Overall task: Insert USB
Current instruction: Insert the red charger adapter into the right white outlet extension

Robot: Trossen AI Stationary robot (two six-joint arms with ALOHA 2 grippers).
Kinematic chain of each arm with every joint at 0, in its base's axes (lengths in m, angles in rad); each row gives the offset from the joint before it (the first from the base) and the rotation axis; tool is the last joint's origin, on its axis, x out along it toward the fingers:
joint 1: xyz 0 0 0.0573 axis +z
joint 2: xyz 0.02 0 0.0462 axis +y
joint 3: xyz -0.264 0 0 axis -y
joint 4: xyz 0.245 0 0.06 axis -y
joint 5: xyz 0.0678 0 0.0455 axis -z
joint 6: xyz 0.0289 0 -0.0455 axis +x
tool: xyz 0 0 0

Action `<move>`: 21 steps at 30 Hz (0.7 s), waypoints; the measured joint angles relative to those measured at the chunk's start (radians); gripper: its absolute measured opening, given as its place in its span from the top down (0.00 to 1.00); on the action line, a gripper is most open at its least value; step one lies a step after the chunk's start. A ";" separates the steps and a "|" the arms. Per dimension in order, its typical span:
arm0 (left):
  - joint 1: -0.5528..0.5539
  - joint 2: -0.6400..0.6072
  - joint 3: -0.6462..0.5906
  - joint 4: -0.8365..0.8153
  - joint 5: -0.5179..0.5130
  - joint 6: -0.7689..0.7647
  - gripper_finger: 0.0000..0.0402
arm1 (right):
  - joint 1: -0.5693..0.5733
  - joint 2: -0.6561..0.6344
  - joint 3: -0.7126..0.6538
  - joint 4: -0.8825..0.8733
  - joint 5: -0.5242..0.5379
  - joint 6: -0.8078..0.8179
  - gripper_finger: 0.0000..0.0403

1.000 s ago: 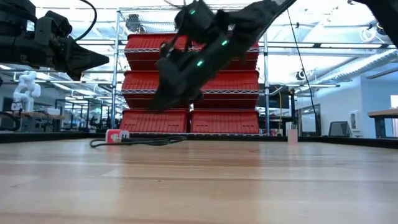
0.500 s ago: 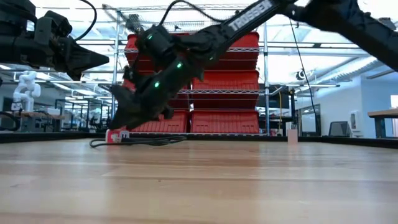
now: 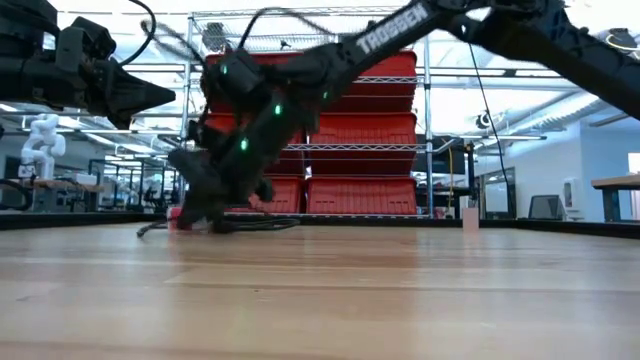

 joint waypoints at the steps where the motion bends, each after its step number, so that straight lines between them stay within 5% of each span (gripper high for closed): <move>1: 0.000 0.000 0.000 0.000 0.000 0.000 1.00 | 0.003 -0.019 0.000 -0.022 -0.006 -0.014 0.71; 7: 0.000 0.001 0.000 0.000 0.000 0.000 1.00 | 0.013 -0.141 0.002 -0.227 0.005 -0.100 0.71; 16: 0.000 0.000 0.000 0.000 0.000 0.000 1.00 | 0.016 -0.319 0.000 -0.839 0.100 -0.178 0.71; 21: 0.000 0.000 0.000 0.000 0.000 0.000 1.00 | -0.011 -0.398 -0.173 -0.907 0.108 -0.138 0.71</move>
